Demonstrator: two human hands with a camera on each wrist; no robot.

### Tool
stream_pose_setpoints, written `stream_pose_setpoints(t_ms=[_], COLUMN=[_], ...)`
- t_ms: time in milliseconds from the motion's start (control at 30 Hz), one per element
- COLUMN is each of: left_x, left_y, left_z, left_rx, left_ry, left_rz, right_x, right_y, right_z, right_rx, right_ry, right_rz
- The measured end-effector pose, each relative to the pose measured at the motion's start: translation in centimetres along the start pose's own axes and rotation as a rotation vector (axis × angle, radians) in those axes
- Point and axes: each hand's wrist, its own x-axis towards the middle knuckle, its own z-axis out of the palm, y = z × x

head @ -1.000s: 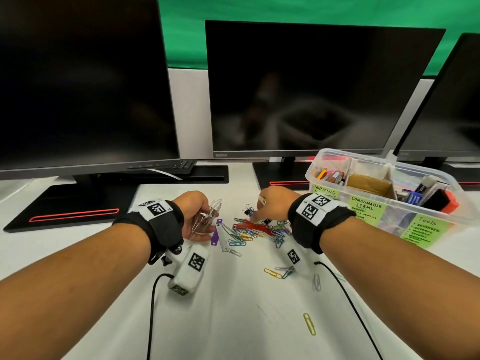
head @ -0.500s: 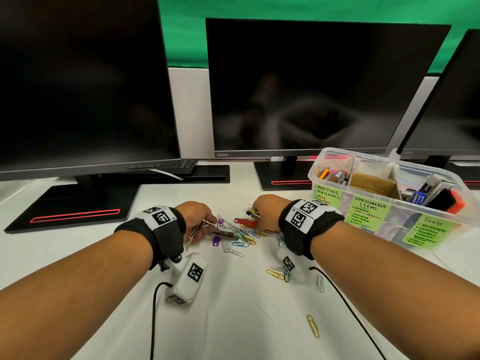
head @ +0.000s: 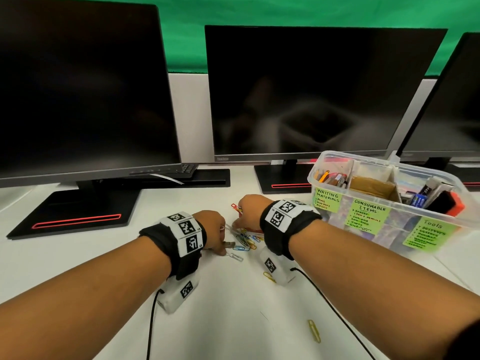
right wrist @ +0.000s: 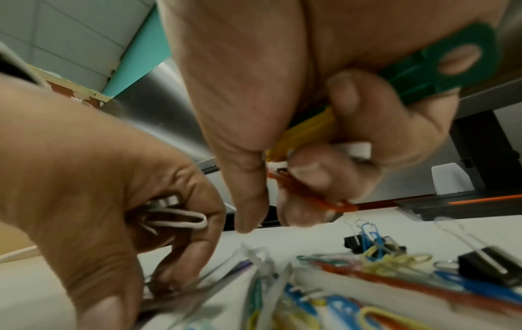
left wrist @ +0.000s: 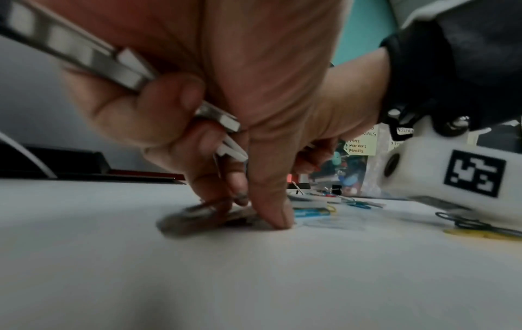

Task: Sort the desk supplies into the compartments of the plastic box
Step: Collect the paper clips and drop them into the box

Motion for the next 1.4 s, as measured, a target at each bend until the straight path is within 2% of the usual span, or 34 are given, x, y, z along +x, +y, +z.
stream_pose_setpoints(t_ms=[100,233,333,433,500,600,733,833,1033,1167,1333,1400], left_x=[0.0,-0.1,0.0,0.1,-0.1,-0.7,-0.2,0.0,0.6,1.2,1.8,2.1], left_y=[0.2,-0.8,-1.7,-2.1,-1.7,-0.7,-0.5,-0.9,-1.1,-0.2,0.5,0.5], left_z=[0.0,-0.1,-0.3,-0.6,-0.8,-1.0,-0.5,-0.7,-0.6,-0.2,0.0,-0.1], left_rx=[0.093,0.106,0.057,0.108,0.043,-0.054,0.003,0.065,0.078,0.039,0.199,0.232], left_ry=[0.022,-0.005,0.007,0.033,0.045,0.095,0.112,0.11,0.124,0.129,0.085,0.083], left_rz=[-0.021,-0.092,-0.125,-0.128,-0.163,-0.153,-0.164,-0.168,-0.204,-0.201,-0.183,-0.183], right_x=[1.0,1.5,1.3,1.3,1.4,1.6,1.6,1.5,0.7,-1.7,-5.5,-6.4], right_y=[-0.9,-1.2,-0.8,-0.7,-0.9,-1.4,-2.1,-2.0,0.7,3.6,8.4,10.8], right_z=[0.5,1.0,0.7,0.4,0.6,1.0,0.9,0.6,-2.6,-6.0,-10.6,-12.0], right_rx=[-0.041,-0.113,-0.086,-0.013,0.013,-0.02,-0.096,-0.128,0.092,0.159,0.315,0.271], right_ry=[-0.043,-0.082,-0.081,-0.043,-0.058,-0.078,-0.078,-0.085,0.051,0.142,0.27,0.285], right_rz=[-0.021,-0.042,-0.043,-0.019,-0.021,-0.09,-0.152,-0.108,0.066,0.084,0.15,0.227])
